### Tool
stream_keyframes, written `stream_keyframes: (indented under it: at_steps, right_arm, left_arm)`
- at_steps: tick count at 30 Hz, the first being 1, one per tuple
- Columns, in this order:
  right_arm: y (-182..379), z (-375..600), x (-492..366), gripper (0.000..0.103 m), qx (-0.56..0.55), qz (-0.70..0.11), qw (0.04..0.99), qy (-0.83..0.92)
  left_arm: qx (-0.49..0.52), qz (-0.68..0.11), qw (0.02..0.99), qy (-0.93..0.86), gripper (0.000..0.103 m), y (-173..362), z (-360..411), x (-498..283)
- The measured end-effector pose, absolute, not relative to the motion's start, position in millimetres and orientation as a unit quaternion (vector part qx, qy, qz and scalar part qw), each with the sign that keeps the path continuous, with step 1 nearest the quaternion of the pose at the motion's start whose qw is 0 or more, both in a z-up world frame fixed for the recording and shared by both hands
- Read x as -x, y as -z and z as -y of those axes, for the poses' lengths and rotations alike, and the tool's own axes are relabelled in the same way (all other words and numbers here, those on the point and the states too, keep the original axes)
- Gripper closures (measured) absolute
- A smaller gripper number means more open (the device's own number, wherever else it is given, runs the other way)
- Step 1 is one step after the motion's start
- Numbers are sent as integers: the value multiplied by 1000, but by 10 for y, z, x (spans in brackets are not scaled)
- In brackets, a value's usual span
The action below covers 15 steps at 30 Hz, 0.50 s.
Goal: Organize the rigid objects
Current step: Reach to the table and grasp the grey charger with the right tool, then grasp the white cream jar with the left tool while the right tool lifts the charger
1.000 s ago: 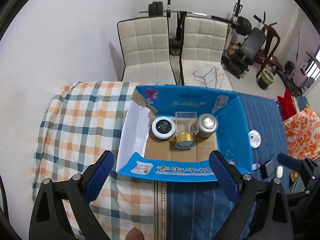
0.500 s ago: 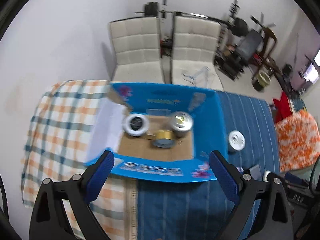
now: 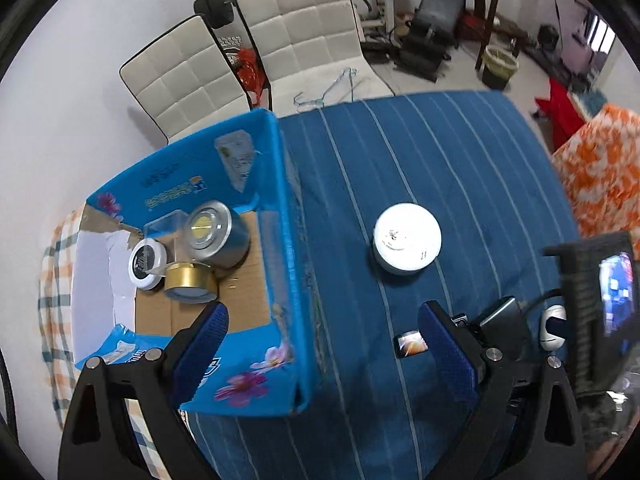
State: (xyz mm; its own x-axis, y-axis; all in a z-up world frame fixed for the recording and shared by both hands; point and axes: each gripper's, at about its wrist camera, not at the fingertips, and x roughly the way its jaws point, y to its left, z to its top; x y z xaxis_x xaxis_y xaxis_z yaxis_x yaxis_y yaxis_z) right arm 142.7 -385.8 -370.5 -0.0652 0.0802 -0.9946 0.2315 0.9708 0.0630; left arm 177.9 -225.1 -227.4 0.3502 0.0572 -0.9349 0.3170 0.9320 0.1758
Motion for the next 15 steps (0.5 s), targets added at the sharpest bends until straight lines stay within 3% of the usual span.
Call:
stream_keyframes:
  at_steps: [9, 15]
  right_arm:
    - [3455, 4524, -1489, 46, -179, -694, 693, 78]
    - [3645, 4908, -1641, 46, -197, -694, 685, 100]
  left_arm:
    - [-144, -587, 793, 81, 6, 2420, 2465, -1944]
    - [-80, -625, 771, 94, 4, 2739, 2704, -2308]
